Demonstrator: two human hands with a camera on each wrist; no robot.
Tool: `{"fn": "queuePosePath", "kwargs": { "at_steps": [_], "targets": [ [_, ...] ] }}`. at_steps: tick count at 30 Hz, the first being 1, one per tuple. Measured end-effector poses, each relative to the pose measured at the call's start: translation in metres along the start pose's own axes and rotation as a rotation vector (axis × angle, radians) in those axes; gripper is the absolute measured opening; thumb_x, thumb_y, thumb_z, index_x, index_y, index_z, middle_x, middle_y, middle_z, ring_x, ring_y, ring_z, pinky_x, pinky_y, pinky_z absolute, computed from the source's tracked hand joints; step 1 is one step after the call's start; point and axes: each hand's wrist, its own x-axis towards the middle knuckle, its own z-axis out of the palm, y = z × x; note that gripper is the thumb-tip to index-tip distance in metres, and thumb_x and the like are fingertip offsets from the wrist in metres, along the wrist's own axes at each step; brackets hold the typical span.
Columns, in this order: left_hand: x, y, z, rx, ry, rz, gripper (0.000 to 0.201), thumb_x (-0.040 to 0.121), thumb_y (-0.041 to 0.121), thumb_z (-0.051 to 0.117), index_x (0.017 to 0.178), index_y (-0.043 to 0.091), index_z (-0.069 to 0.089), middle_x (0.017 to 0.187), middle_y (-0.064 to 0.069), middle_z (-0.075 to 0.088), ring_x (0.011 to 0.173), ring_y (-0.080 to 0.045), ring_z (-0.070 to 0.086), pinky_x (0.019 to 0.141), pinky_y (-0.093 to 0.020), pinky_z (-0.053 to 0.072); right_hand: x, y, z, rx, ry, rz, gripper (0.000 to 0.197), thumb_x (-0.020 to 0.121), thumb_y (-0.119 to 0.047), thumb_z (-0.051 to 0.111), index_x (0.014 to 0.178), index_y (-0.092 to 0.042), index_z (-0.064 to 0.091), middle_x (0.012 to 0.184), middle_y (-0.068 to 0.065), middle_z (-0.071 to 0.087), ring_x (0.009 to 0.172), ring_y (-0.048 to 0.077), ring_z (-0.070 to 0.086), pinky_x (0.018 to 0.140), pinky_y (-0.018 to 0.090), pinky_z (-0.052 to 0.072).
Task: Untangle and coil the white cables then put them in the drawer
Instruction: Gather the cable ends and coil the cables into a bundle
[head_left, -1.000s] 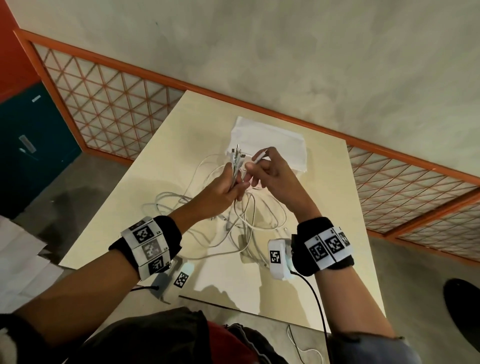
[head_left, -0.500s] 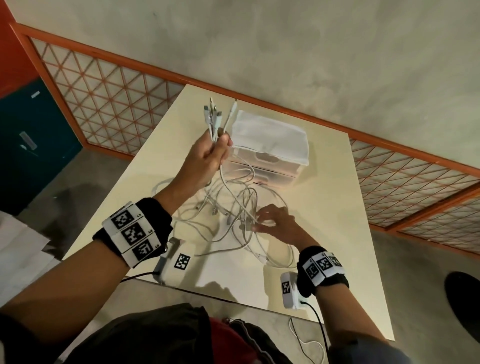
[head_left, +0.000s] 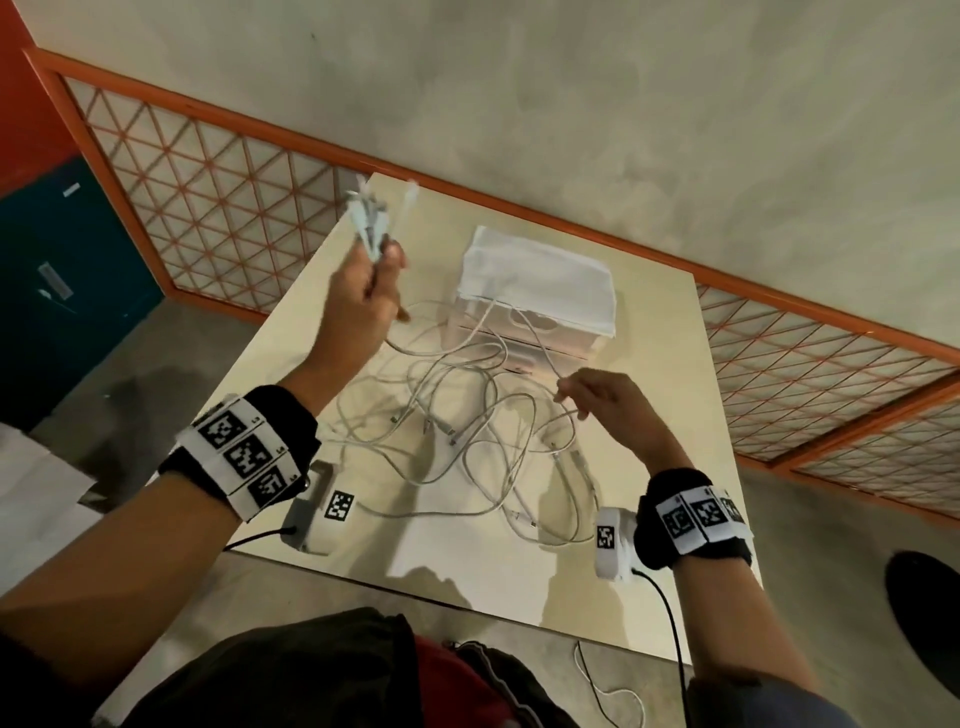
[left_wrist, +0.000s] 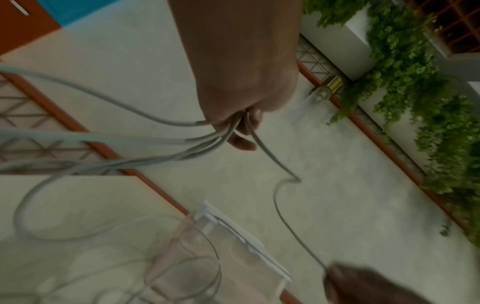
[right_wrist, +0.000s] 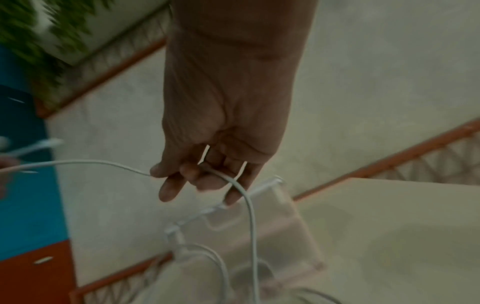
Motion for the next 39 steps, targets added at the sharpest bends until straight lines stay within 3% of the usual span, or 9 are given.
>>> {"fn": "queuePosePath", "kwargs": {
  "at_steps": [3,5,7,11,17,25,29,34,39],
  "targets": [
    [-0.016,0.001,0.02,0.073,-0.331,-0.051,0.018,0.099,0.027,0.045,0.09,0.018,0.058,0.044,0.014,0.04,0.039,-0.001,0.031,0.04,-0.017,0.029,0.007,-0.055,0.003,-0.051,-0.075,-0.112,0.023,0.086,-0.036,0.064,0.077,-0.017,0.075,0.074,0.006,0.07,0.068,0.013,0.052,0.07,0.028,0.04],
    [-0.026,0.004,0.033,0.073,-0.366,-0.036,0.022,0.094,0.026,0.055,0.104,0.007,0.06,0.06,0.017,0.053,0.052,0.001,0.05,0.054,-0.012,0.038,0.007,-0.086,0.003,-0.087,-0.137,-0.176,0.023,0.086,-0.035,0.065,0.08,-0.016,0.076,0.075,0.014,0.07,0.067,0.017,0.055,0.068,0.026,0.04],
    [-0.03,0.008,0.04,-0.012,-0.286,-0.083,0.029,0.092,0.024,0.059,0.113,0.004,0.058,0.067,0.019,0.06,0.062,0.002,0.059,0.061,-0.007,0.041,0.007,-0.104,0.003,-0.08,-0.182,-0.213,0.025,0.086,-0.035,0.065,0.081,-0.014,0.077,0.071,0.009,0.069,0.063,0.013,0.059,0.067,0.024,0.043],
    [-0.025,0.013,0.038,-0.169,-0.202,-0.183,0.028,0.091,0.025,0.059,0.09,-0.002,0.067,0.038,0.011,0.032,0.034,-0.003,0.026,0.038,-0.014,0.025,0.012,-0.099,0.008,-0.079,-0.27,-0.246,0.034,0.081,-0.054,0.061,0.084,-0.024,0.075,0.087,0.035,0.063,0.075,0.043,0.059,0.071,0.038,0.044],
    [-0.006,0.008,0.015,-0.133,0.081,-0.068,0.025,0.097,0.026,0.05,0.075,0.025,0.062,0.045,0.006,0.031,0.035,-0.003,0.023,0.036,-0.019,0.02,0.006,-0.045,0.009,-0.034,-0.213,-0.081,0.024,0.092,-0.034,0.057,0.081,-0.015,0.066,0.069,0.004,0.062,0.065,0.007,0.049,0.067,0.028,0.04],
    [0.018,-0.01,-0.013,-0.109,0.579,-0.072,0.022,0.097,0.022,0.049,0.079,0.012,0.058,0.069,0.008,0.052,0.055,0.009,0.051,0.063,-0.008,0.04,-0.014,0.051,-0.002,-0.366,-0.246,0.275,0.023,0.099,-0.021,0.043,0.084,-0.016,0.06,0.095,0.002,0.057,0.09,0.017,0.052,0.077,0.021,0.034],
    [0.009,-0.013,-0.005,0.096,0.374,-0.072,0.028,0.093,0.027,0.056,0.086,0.002,0.066,0.063,0.005,0.052,0.053,0.002,0.05,0.058,-0.022,0.041,-0.01,0.035,-0.005,-0.184,-0.097,0.216,0.027,0.099,-0.018,0.04,0.074,-0.017,0.05,0.075,-0.001,0.064,0.068,0.018,0.063,0.058,0.023,0.044],
    [-0.012,-0.014,0.016,0.487,0.009,-0.132,0.041,0.09,0.032,0.06,0.083,-0.008,0.061,0.08,-0.029,0.063,0.077,-0.039,0.061,0.063,-0.036,0.04,0.002,-0.012,-0.015,-0.137,0.037,0.044,0.024,0.098,-0.023,0.045,0.077,-0.016,0.057,0.065,-0.001,0.059,0.055,0.011,0.057,0.055,0.018,0.045],
    [-0.019,-0.014,0.023,0.518,-0.091,-0.176,0.039,0.093,0.034,0.055,0.084,-0.001,0.069,0.083,-0.025,0.069,0.086,-0.041,0.063,0.071,-0.038,0.047,0.007,-0.044,-0.022,-0.172,0.124,-0.131,0.022,0.097,-0.028,0.05,0.084,-0.016,0.063,0.068,-0.006,0.057,0.056,0.0,0.052,0.058,0.007,0.04]
  ]
}}
